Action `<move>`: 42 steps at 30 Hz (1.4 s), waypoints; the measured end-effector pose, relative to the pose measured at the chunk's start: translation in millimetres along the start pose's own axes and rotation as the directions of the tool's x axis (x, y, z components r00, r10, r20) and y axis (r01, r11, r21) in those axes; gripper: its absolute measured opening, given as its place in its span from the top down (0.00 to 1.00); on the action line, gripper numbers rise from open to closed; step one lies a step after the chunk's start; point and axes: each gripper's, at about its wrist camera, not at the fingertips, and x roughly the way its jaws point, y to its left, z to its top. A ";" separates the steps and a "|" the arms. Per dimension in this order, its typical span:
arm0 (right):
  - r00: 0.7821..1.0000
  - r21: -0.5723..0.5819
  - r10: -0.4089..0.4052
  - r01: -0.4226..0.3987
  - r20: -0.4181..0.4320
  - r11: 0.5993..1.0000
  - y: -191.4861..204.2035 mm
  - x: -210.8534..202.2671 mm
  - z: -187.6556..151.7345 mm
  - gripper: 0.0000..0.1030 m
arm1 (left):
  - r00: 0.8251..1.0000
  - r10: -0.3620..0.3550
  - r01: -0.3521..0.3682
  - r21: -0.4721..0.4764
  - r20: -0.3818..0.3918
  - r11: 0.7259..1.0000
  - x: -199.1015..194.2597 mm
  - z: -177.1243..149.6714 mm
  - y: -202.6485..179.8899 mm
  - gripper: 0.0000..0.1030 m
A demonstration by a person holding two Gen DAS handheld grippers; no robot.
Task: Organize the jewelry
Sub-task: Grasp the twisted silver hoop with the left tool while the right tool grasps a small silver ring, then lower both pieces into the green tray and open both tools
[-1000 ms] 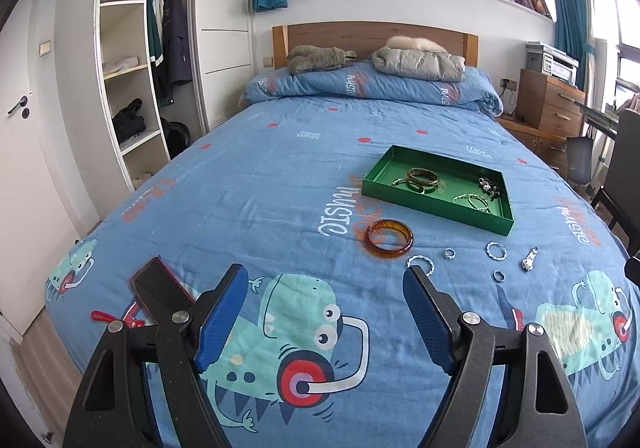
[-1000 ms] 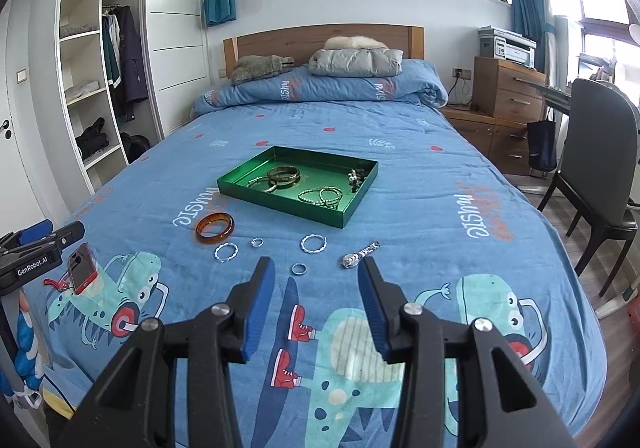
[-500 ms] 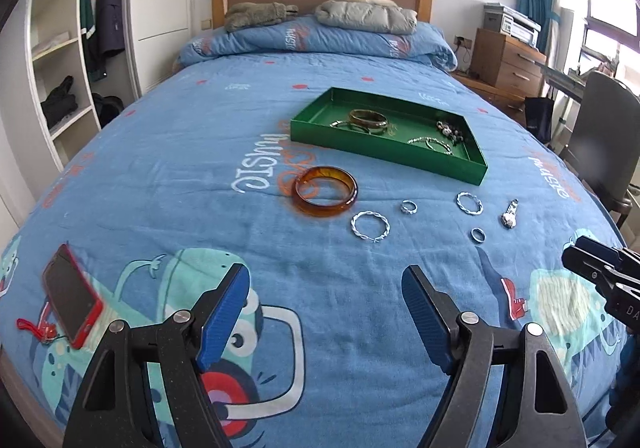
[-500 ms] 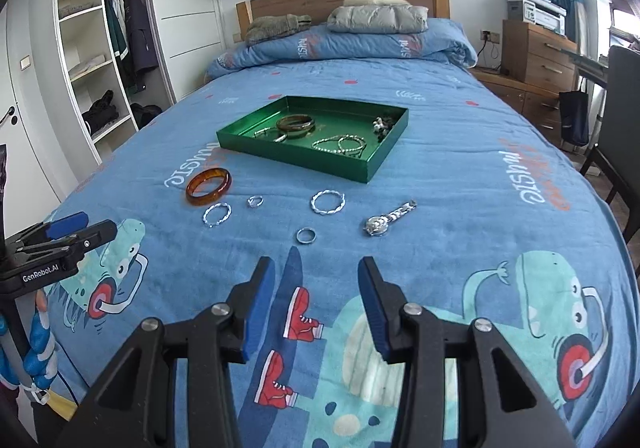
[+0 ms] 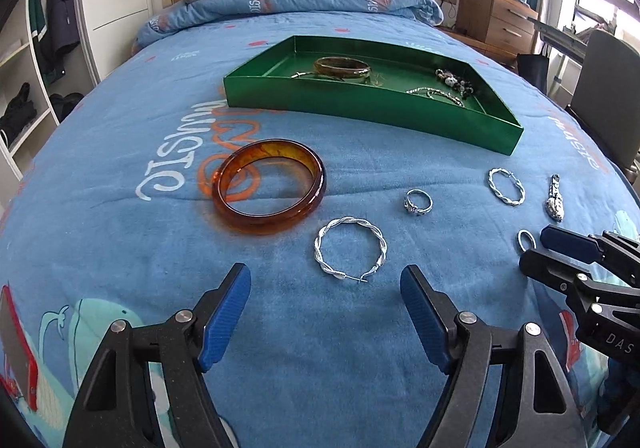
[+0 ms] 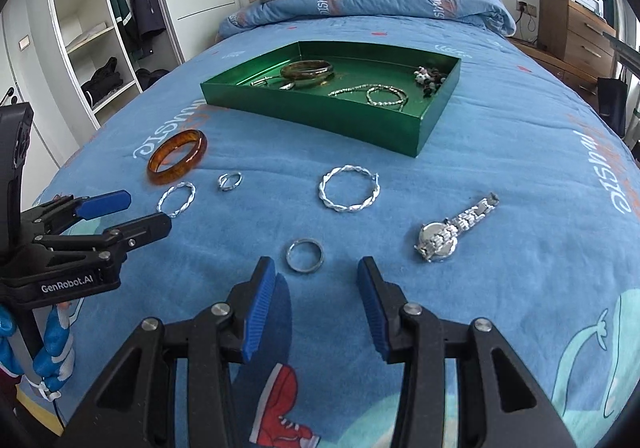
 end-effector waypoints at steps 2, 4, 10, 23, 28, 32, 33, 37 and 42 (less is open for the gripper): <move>1.000 -0.011 0.000 0.000 0.002 1.000 0.4 3.0 2.5 0.60 | 1.000 0.006 -0.006 0.005 -0.005 1.000 6.0 0.9 -2.9 0.26; 1.000 -0.032 0.000 0.000 0.002 1.000 2.5 5.1 3.8 0.62 | 1.000 0.001 -0.001 0.006 -0.004 1.000 8.5 3.4 -3.9 0.31; 1.000 -0.076 0.001 -0.001 -0.006 0.997 9.5 7.6 3.9 0.82 | 1.000 -0.023 0.023 0.008 -0.007 1.000 13.3 10.4 -6.5 0.56; 0.995 -0.066 0.014 -0.008 0.094 0.998 0.8 -35.0 20.2 0.82 | 0.994 -0.095 0.095 0.001 0.053 0.995 -20.2 28.8 -10.9 0.61; 0.984 -0.053 -0.008 0.018 0.175 0.998 -19.0 -37.7 81.3 0.82 | 0.988 -0.107 0.108 0.001 0.108 0.994 -16.4 84.8 -16.6 0.61; 0.984 -0.016 -0.034 0.037 0.174 0.999 -42.2 -9.0 131.5 0.82 | 0.989 -0.099 0.101 -0.007 0.112 0.995 6.8 135.0 -20.6 0.61; 0.986 -0.005 -0.037 0.038 0.162 0.999 -48.2 0.5 140.8 0.82 | 0.991 -0.092 0.093 -0.010 0.102 0.996 16.3 145.9 -22.0 0.61; 0.996 -0.004 -0.058 0.058 0.072 0.998 -62.9 49.8 163.9 0.82 | 0.998 -0.061 0.061 -0.016 0.035 0.998 56.1 174.8 -25.8 0.61; 0.996 0.003 -0.092 0.092 -0.019 0.996 -74.2 93.1 170.2 0.82 | 0.999 -0.032 0.034 0.039 -0.043 0.999 95.0 179.5 -35.5 0.61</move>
